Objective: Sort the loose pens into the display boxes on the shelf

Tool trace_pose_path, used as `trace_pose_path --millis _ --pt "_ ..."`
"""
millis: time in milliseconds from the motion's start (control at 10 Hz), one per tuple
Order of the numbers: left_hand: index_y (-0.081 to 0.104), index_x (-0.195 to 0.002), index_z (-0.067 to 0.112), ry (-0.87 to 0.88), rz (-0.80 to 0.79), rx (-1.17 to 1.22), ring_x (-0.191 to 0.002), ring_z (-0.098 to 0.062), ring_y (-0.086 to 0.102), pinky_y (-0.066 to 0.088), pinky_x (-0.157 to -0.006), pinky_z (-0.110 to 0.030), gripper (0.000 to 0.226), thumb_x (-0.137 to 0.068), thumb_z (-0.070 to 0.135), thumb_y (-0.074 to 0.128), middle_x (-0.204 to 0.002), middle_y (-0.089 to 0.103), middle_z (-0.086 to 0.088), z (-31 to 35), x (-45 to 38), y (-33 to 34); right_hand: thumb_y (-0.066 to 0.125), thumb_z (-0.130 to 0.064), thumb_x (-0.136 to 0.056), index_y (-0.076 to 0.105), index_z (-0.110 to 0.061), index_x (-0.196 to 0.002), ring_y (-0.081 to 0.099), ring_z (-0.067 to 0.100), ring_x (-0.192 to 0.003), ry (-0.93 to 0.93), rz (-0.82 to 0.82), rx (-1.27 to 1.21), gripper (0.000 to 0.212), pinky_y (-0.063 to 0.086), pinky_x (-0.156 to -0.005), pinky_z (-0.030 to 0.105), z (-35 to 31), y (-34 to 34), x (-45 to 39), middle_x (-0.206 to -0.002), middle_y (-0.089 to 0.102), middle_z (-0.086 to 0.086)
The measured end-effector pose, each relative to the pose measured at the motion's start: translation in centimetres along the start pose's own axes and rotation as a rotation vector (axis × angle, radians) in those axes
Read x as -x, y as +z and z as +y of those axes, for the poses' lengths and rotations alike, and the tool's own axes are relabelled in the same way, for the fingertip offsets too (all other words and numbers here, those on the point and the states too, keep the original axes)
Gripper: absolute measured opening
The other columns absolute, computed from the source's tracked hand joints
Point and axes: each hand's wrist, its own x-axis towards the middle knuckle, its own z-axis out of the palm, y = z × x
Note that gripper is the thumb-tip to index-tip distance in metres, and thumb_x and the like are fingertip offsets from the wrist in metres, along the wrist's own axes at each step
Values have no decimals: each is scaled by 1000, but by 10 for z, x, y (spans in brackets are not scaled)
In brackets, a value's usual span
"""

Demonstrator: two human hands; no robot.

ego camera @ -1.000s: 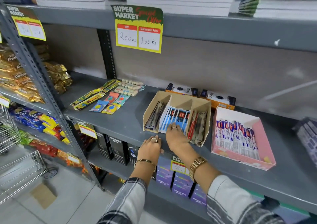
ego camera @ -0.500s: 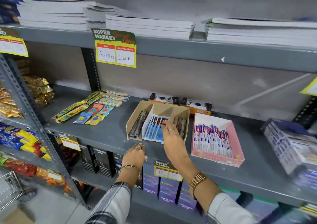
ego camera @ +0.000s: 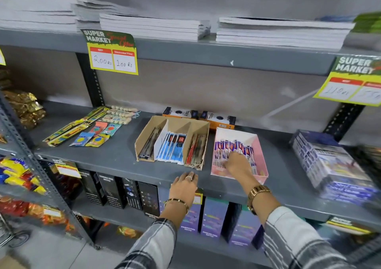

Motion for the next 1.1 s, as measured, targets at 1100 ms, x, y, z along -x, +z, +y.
trace_pose_path --millis 1100 --pt "32 -143 7 -28 -52 -82 -136 -29 36 44 -104 -40 41 -103 12 37 -151 36 -10 4 -7 -13 56 -20 -93 41 -9 -138 44 32 -133 -165 55 56 50 38 -110 42 -5 -12 -13 -144 46 15"
